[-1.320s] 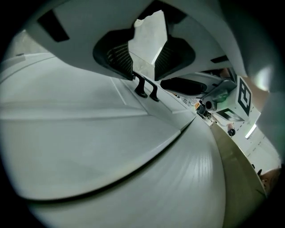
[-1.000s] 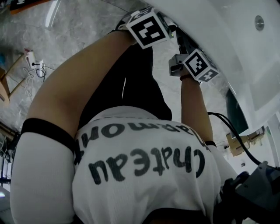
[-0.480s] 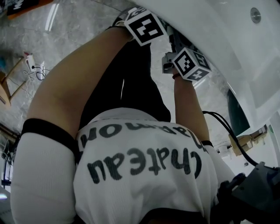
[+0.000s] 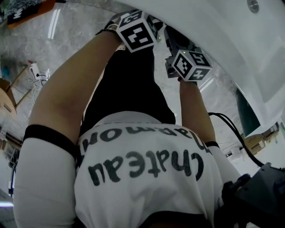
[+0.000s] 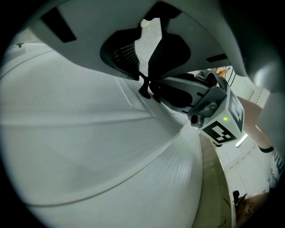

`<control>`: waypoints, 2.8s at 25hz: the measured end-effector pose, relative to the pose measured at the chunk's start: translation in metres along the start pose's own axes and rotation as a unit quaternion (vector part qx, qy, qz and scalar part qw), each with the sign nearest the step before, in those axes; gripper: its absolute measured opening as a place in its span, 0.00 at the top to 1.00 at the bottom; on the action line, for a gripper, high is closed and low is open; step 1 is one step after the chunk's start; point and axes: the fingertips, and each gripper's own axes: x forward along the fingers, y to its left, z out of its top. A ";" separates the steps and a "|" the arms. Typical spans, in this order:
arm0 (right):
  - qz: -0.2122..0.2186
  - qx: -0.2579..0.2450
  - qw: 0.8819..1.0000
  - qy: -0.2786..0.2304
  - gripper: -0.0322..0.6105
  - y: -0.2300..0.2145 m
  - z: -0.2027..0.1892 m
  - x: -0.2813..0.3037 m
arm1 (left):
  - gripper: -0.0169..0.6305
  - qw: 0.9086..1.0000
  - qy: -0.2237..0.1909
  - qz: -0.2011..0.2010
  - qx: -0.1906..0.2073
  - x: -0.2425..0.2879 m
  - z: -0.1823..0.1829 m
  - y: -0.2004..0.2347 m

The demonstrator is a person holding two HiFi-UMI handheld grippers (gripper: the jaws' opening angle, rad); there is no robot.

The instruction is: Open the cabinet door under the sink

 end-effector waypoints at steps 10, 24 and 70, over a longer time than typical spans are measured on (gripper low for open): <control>0.006 -0.085 0.995 0.054 0.88 0.013 -0.026 -0.017 | 0.89 0.997 0.029 -0.003 0.073 0.000 -0.020 -0.023; -0.002 -0.154 0.985 0.084 0.88 0.024 -0.053 -0.031 | 0.89 0.987 0.056 -0.033 0.147 -0.013 -0.053 -0.046; -0.002 -0.307 0.932 0.195 0.87 0.040 -0.125 -0.080 | 0.89 0.932 0.157 -0.038 0.324 -0.068 -0.175 -0.076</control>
